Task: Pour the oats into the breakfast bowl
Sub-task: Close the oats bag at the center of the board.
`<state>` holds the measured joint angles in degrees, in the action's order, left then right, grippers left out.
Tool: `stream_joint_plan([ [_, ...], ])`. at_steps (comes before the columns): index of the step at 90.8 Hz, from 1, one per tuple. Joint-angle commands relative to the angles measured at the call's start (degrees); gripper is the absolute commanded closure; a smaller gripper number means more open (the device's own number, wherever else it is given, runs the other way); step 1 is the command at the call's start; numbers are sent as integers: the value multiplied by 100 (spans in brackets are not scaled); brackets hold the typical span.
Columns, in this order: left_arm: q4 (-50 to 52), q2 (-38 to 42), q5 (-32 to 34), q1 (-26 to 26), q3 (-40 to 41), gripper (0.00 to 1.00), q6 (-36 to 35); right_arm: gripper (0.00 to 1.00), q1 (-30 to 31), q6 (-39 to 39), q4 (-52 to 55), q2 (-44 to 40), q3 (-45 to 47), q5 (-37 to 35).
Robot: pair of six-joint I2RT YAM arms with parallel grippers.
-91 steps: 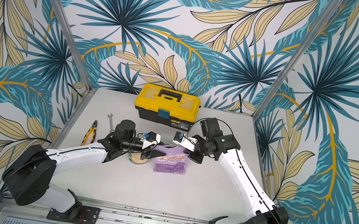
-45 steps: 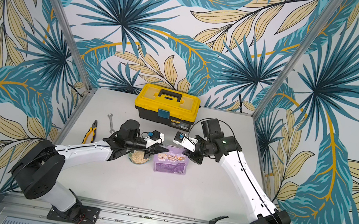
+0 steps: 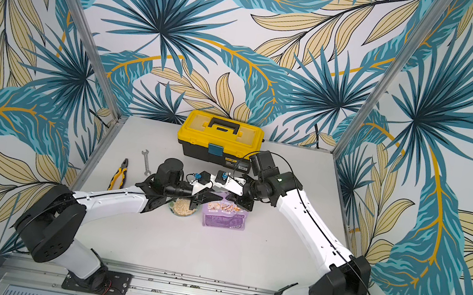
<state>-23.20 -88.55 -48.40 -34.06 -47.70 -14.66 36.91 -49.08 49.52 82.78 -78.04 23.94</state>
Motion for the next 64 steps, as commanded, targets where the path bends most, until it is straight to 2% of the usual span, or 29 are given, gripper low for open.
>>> stream_joint_plan([
  [1, -624, 92, -171, -23, -29, 100, 56, 91, 26, -2, 113, 20, -70, -69],
  [7, -678, 89, -187, -29, -29, 100, 98, 100, 19, -38, 144, -2, -20, -159],
  [17, -748, 83, -206, -29, -29, 100, 151, 100, -11, -112, 115, -82, 84, -358],
  [23, -751, 84, -213, -27, -29, 100, 153, 80, -69, -135, 69, -154, 141, -484],
  [28, -749, 91, -208, -30, -29, 100, 164, 76, -118, -181, 79, -176, 165, -582],
  [32, -746, 91, -212, -30, -29, 100, 158, 79, -157, -205, 140, -182, 133, -601],
  [41, -726, 85, -206, -26, -20, 100, 140, 100, -201, -226, 215, -175, 103, -560],
  [52, -721, 83, -187, -30, -20, 100, 131, 100, -242, -239, 187, -254, 142, -595],
  [53, -721, 88, -187, -30, -20, 100, 135, 99, -252, -236, 175, -263, 154, -598],
  [55, -717, 83, -187, -30, -15, 100, 133, 88, -278, -237, 153, -285, 170, -627],
  [57, -720, 84, -189, -30, -12, 100, 130, 81, -297, -241, 135, -310, 191, -643],
  [61, -718, 89, -189, -30, -12, 100, 130, 78, -334, -242, 125, -350, 213, -668],
  [64, -719, 87, -196, -28, -11, 100, 137, 79, -355, -258, 148, -364, 217, -671],
])
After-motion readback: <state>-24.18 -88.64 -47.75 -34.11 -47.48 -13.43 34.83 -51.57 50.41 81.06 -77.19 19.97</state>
